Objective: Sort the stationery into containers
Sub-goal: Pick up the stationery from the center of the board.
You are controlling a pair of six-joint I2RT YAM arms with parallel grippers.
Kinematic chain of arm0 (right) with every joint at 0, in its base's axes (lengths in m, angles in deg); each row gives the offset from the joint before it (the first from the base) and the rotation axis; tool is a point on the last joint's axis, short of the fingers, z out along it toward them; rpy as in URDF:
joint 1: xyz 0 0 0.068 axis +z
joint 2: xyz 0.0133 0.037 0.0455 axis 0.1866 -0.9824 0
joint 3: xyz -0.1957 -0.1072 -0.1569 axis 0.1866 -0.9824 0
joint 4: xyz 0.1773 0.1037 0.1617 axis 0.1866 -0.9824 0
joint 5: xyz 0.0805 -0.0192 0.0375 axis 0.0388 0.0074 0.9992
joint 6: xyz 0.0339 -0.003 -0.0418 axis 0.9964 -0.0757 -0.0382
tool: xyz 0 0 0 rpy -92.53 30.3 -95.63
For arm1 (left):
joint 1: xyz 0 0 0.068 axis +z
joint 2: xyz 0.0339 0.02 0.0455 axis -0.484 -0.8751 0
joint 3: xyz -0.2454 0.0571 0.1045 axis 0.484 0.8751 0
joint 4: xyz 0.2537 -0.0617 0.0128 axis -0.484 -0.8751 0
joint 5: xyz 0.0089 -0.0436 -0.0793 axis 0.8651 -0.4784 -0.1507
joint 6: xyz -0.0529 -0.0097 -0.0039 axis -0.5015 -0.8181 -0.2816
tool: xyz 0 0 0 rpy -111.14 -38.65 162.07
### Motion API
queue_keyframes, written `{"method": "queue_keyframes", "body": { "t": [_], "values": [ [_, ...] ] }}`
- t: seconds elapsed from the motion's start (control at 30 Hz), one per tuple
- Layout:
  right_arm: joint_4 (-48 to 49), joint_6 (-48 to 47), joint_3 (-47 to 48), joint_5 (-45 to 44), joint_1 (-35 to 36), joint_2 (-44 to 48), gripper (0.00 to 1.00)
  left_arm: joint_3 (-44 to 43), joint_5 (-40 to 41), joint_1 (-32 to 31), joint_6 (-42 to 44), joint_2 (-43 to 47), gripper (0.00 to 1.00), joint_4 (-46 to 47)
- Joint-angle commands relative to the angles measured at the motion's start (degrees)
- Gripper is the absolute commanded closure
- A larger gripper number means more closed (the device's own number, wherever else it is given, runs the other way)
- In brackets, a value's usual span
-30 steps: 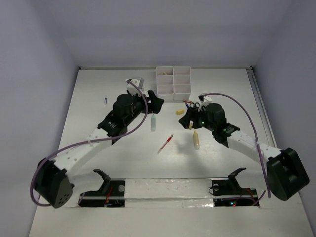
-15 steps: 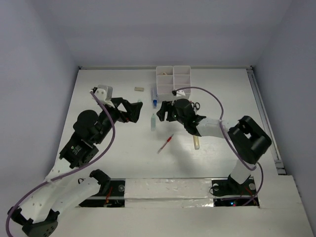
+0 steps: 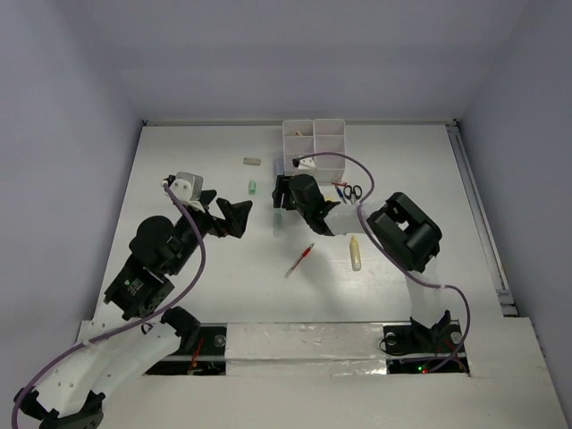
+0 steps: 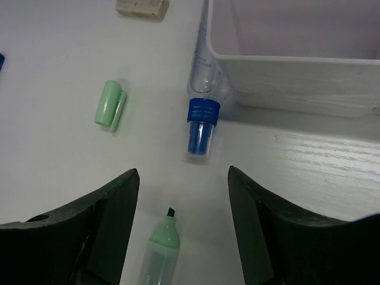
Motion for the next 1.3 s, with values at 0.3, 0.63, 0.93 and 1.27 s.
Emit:
{"method": "queue_keyframes", "body": {
  "t": [0.3, 0.63, 0.93, 1.27],
  "values": [
    [4.0, -0.8, 6.3, -5.8, 0.7, -7.0, 0.38, 0.4, -0.9, 0.2, 0.9, 0.1, 0.01, 2.7],
    [1.3, 0.2, 10.9, -7.8, 0.7, -11.0, 0.44, 0.4, -0.5, 0.7, 0.9, -0.4, 0.01, 2.5],
    [-1.7, 2.0, 12.7, -10.1, 0.7, -11.4, 0.61, 0.4, -0.7, 0.7, 0.9, -0.2, 0.01, 2.5],
    [0.5, 0.2, 11.0, -11.3, 1.2, -10.4, 0.93, 0.4, -0.4, 1.3, 0.5, -0.6, 0.01, 2.5]
  ]
}}
